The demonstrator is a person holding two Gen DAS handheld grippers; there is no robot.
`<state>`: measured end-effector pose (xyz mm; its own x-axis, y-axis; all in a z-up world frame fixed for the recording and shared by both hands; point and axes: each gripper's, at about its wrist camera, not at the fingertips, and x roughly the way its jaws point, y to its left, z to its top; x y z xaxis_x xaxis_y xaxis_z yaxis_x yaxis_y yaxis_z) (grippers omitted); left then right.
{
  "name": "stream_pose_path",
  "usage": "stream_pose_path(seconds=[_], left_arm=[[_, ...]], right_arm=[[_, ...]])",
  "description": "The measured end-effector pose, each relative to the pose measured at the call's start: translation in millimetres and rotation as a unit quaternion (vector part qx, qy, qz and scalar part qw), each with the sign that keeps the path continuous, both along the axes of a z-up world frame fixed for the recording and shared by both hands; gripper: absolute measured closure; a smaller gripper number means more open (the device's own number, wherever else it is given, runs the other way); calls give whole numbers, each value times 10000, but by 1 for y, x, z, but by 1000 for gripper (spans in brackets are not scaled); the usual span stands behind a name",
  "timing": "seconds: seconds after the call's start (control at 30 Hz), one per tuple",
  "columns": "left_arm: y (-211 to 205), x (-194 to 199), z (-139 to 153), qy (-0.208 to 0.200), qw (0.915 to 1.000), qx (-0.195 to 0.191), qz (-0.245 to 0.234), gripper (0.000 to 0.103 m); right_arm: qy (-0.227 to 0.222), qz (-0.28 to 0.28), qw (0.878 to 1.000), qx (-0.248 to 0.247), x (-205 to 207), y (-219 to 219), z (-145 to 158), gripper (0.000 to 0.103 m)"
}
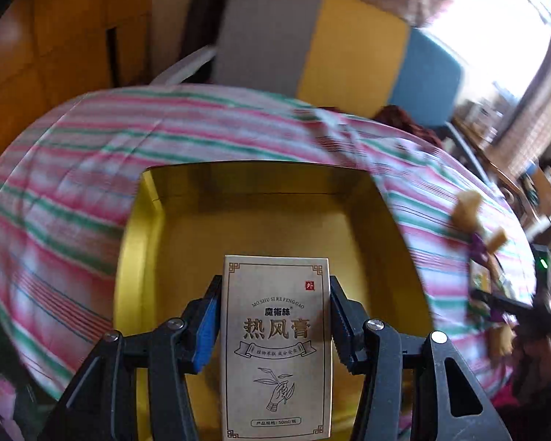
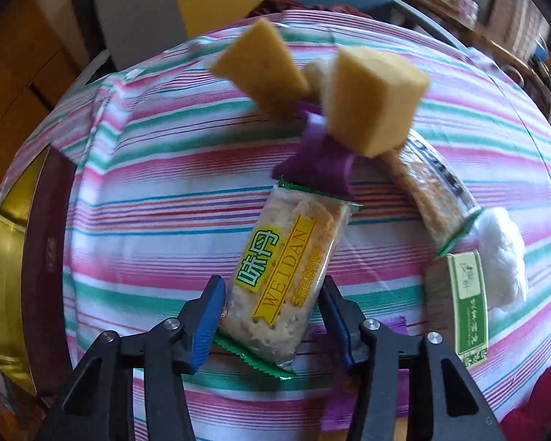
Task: Organize objects
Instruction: 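Carry the white carton into the gold tray while the right gripper grasps the WEIDAN packet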
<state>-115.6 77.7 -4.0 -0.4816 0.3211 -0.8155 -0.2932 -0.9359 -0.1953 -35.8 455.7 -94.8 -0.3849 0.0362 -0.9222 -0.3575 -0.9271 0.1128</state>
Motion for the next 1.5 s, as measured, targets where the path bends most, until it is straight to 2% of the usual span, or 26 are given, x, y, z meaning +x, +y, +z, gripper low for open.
stream_pose_path(seconds=[0.2,0.3,0.47,0.7,0.93,1.2,1.4,1.5], left_arm=[[-10,-33,-18,-10,9988,-446,199,50],[-10,-51,-26,80,9969,-755,203,51],[-10,-80,-35,157,9954,-899,298,51],[3,-106,-48,299,9896,-1375,296,52],[3,-130,-58,233,9854,-1586,580,51],[3,-129,-65,318,9829,-1694,652,51],[0,-118,-56,579,9816,-1674,713,36],[-5,-107,-44,729,9815,-1576,805,35]], right_arm=[[30,401,9992,-12,-1,-11,2,51],[27,453,9990,-2,3,-10,6,51],[26,481,9988,33,1,-13,4,51],[-2,565,9983,144,-4,-16,3,51],[-43,592,9981,171,-6,-17,0,51],[-78,525,9985,93,-9,-15,-3,50],[-74,511,9986,77,-8,-14,-4,49],[-70,532,9985,145,-8,-16,-4,50]])
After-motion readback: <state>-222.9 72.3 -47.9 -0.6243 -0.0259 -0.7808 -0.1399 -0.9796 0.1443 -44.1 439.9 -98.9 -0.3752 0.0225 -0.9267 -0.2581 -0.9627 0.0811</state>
